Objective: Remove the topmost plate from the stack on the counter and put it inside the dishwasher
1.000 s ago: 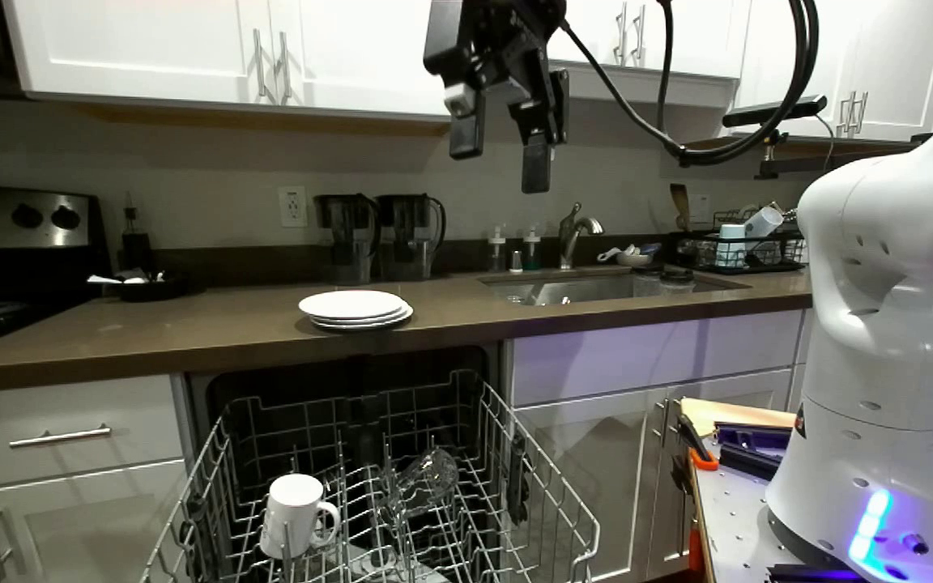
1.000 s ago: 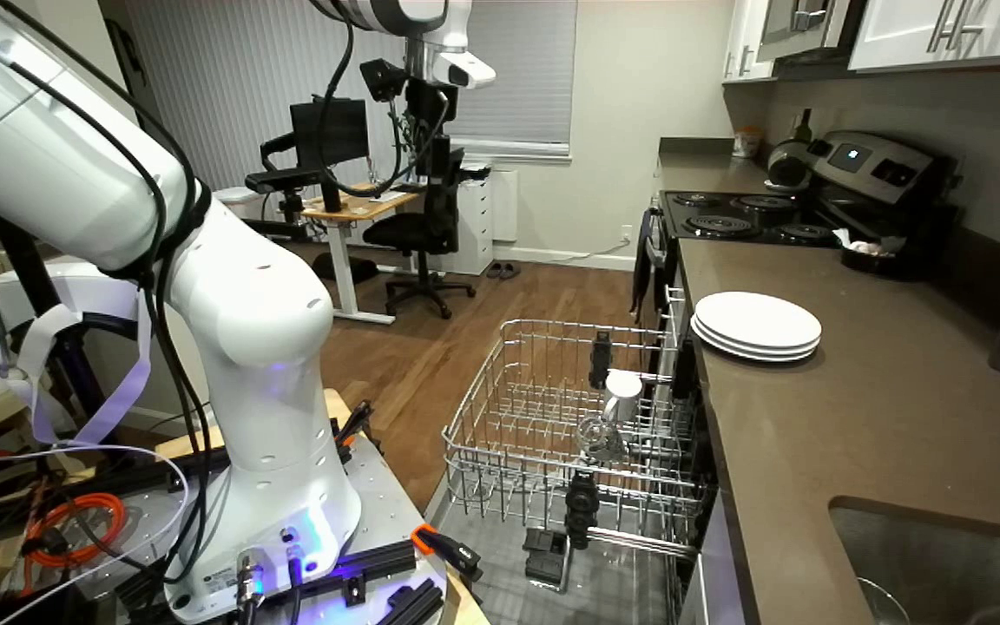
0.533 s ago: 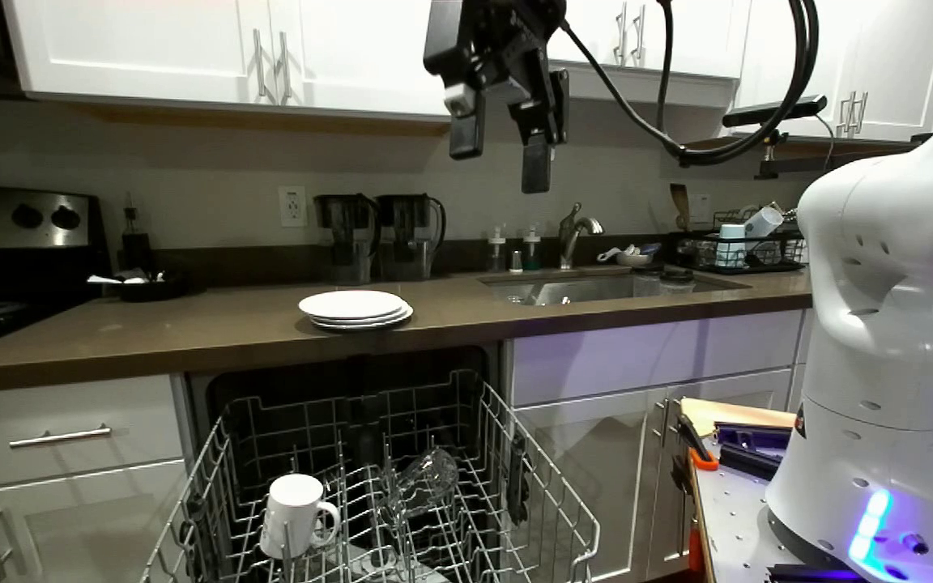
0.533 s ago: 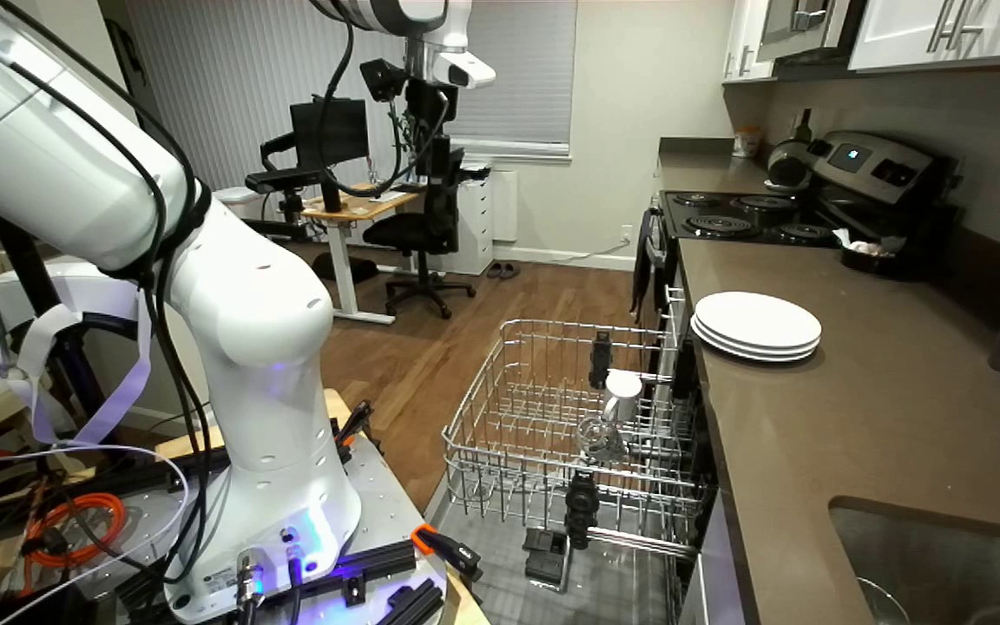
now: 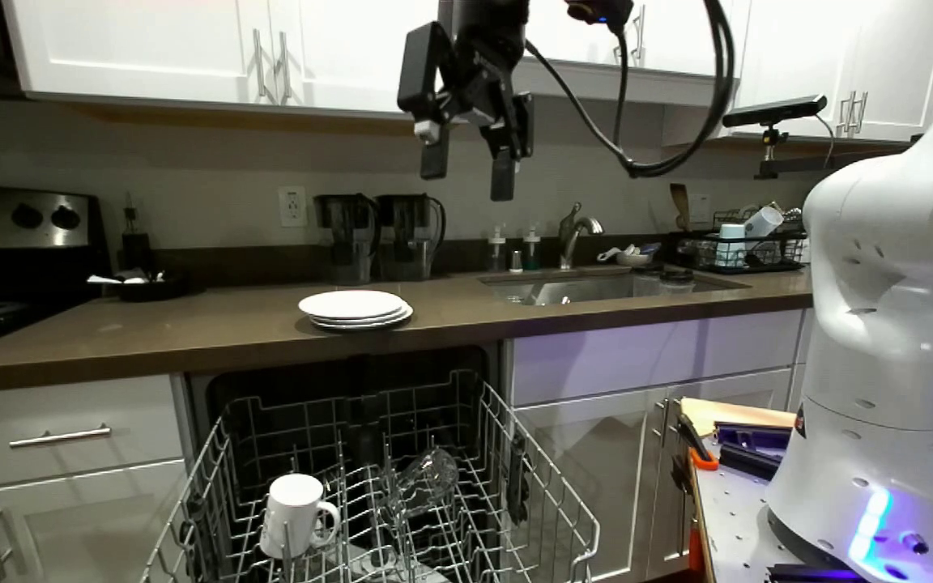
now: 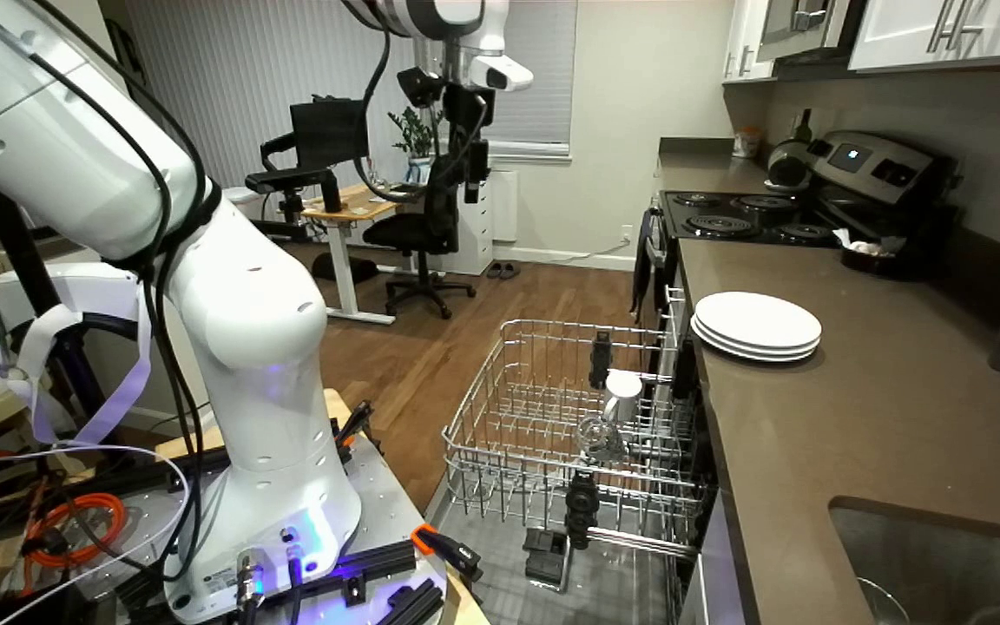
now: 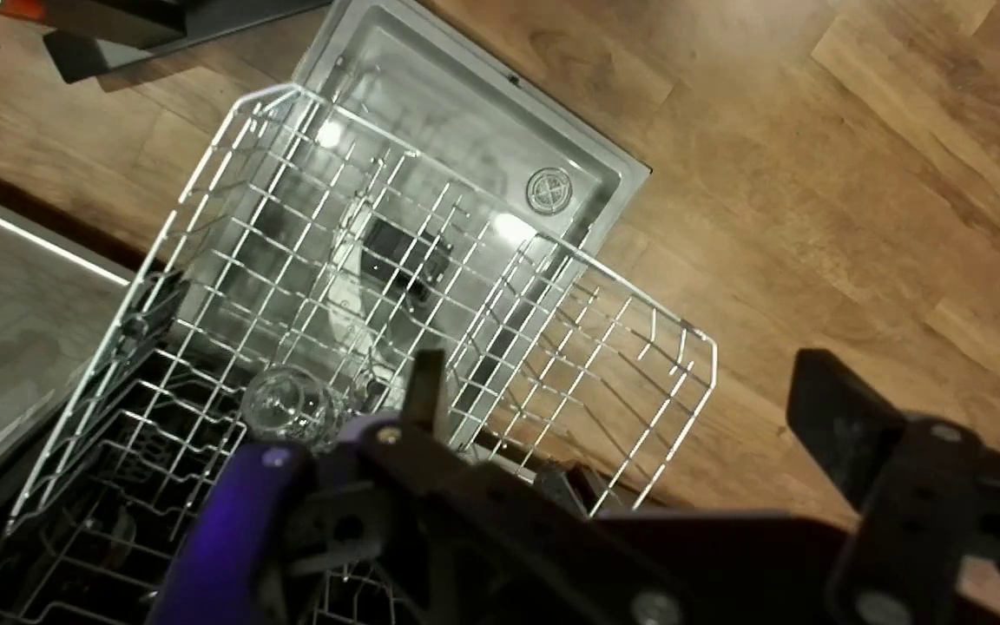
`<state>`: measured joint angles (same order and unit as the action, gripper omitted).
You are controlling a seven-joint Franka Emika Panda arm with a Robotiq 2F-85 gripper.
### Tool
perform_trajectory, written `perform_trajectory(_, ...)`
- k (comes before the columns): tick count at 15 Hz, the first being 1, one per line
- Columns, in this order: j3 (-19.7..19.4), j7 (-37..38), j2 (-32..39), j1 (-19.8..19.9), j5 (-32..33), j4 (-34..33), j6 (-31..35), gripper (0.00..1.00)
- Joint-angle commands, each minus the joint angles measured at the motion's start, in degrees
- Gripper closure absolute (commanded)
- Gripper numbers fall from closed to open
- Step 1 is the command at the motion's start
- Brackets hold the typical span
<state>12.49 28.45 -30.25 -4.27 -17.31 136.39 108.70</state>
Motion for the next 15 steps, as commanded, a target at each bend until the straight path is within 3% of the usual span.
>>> perform_trajectory(1,-2.8,-4.7,10.8,3.0,4.8,-7.6,2.1,0.00)
perform_trajectory(4,-5.6,-7.7,20.8,4.6,9.2,-15.0,4.2,0.00)
perform_trajectory(10,-10.1,-11.0,40.2,4.0,17.0,-31.5,4.0,0.00)
perform_trajectory(15,-13.2,-10.3,50.7,2.6,25.5,-41.4,3.8,0.00)
